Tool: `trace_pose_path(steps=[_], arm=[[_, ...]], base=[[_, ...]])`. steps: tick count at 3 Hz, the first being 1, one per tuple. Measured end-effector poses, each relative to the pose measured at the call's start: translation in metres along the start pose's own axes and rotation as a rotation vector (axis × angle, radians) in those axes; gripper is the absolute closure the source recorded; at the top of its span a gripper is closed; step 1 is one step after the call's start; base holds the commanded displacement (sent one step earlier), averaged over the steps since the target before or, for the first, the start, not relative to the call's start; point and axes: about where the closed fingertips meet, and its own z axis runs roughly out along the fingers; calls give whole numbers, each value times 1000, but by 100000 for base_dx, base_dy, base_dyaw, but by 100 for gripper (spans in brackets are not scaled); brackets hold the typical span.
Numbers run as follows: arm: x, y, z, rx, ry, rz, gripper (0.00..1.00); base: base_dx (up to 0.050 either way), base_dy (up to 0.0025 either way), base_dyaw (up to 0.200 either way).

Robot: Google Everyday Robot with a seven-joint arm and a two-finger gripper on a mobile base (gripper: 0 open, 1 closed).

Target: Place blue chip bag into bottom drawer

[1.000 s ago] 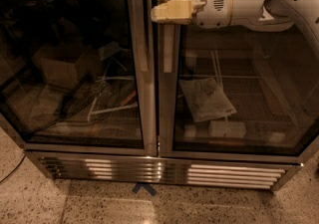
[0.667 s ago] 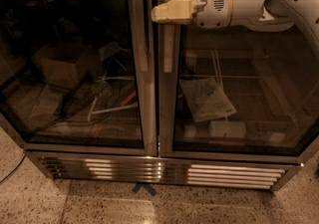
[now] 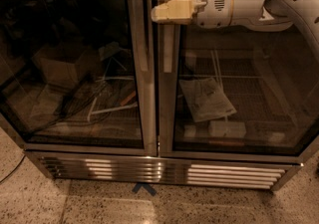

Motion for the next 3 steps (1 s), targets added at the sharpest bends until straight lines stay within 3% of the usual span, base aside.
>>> trace_pose_path(steps=[3], arm=[[-1,0,0,6,-3,3,100]], base=[[0,0,0]])
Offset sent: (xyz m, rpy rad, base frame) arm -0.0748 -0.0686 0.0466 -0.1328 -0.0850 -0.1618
